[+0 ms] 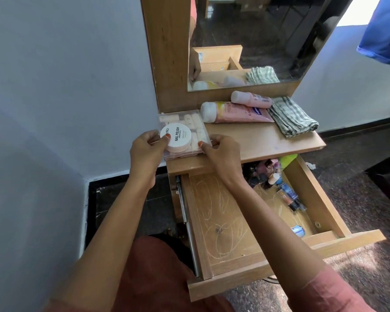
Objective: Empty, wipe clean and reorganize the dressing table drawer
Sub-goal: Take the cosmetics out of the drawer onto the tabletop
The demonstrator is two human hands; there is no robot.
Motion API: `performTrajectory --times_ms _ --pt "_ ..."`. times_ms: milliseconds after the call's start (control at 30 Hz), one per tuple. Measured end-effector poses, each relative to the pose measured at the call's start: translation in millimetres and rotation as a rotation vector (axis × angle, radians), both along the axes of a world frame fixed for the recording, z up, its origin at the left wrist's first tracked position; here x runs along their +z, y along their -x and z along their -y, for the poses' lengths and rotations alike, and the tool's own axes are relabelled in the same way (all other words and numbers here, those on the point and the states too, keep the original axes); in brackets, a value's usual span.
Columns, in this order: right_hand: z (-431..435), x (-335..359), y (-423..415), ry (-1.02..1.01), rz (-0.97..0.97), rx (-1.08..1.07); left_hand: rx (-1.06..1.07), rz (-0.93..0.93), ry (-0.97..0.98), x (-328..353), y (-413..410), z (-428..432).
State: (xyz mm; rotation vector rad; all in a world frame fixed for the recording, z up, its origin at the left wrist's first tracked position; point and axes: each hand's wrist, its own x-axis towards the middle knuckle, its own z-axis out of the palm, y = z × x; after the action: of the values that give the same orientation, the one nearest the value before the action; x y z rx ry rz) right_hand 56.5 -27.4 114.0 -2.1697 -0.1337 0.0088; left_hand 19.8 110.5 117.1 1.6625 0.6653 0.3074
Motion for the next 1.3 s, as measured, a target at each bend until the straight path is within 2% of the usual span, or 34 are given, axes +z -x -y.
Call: performTrajectory --times_ms 133,367,633,833,1067,1167,1300 --pt "-7.6 -4.9 -0.6 0.151 0.14 0.018 -0.079 0.017 -0.058 -4.0 6.6 1.5" --pt "-24.3 0.7 -7.3 0.082 0.157 0.245 -0.098 0.01 -0.29 -7.2 1.3 -3.2" --pt "-41.2 0.6 -36.1 -0.044 0.173 0.168 -0.106 0.051 -0.386 -7.5 -34.6 -12.0" --pt "-48.5 -4.8 -47.7 -0.031 0.158 0.174 -0.118 0.029 -0.43 -9.0 -46.8 -18.7" --pt "-44.8 -8.8 -39.9 -0.051 0.217 0.177 -0.094 0.004 -0.374 -11.3 -39.3 -14.1" --pt "-32.7 -6.1 -26.1 -0.088 0.253 0.161 -0.023 -0.008 -0.419 -8.2 -25.6 -3.3" --pt "-7.2 -4.6 -4.6 -0.119 0.253 0.134 -0.02 0.12 -0.467 -1.4 -2.4 18.2"
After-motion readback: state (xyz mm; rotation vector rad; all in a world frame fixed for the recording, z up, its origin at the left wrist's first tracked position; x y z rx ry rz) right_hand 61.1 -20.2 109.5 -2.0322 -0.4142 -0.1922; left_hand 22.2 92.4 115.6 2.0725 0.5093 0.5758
